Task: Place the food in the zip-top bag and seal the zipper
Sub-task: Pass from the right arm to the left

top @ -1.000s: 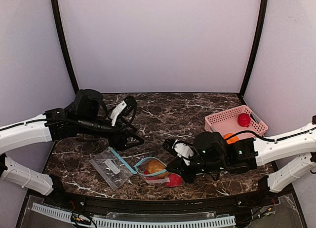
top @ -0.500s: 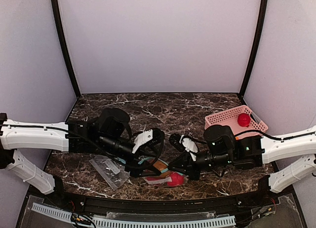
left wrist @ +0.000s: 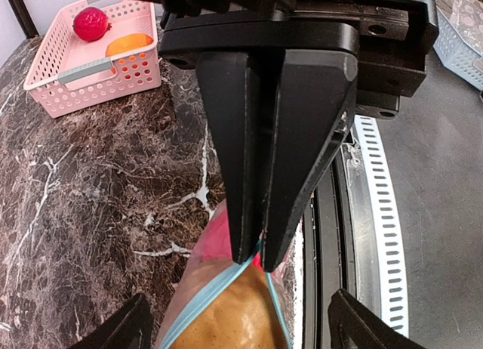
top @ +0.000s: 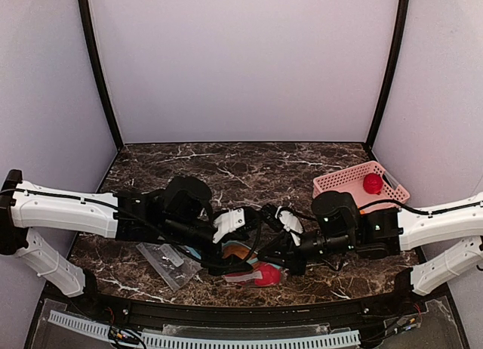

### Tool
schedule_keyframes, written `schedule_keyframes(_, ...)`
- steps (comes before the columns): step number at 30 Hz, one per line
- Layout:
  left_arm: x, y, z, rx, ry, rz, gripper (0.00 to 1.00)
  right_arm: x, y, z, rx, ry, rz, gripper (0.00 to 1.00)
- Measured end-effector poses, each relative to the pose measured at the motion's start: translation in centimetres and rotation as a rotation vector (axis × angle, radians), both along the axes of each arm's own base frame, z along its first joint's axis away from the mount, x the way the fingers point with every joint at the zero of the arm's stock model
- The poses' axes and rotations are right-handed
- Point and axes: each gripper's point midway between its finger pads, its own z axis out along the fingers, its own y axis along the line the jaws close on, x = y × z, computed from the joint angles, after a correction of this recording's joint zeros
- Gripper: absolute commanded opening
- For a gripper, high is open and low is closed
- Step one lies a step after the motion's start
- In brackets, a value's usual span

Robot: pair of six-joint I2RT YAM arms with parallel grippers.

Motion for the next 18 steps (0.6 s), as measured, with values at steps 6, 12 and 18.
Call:
schedule_keyframes(6,-0.1,0.2,-1.0,0.024,0.010,0.000,0.74,-0.2,-0.3,-1.1,-0.022,0.019,0.000,0.00)
schedule_keyframes(12,-0.1,0.3,-2.1,0.050,0.028,-0.002,0.73,-0.2,-0.5,-1.9,-0.040,0.038,-0.005,0.00)
schedule_keyframes(18,0.0,0.2,-3.3,0.076,0.046,-0.002,0.72,-0.2,-1.2,-3.0,-0.076,0.065,-0.020,0.00)
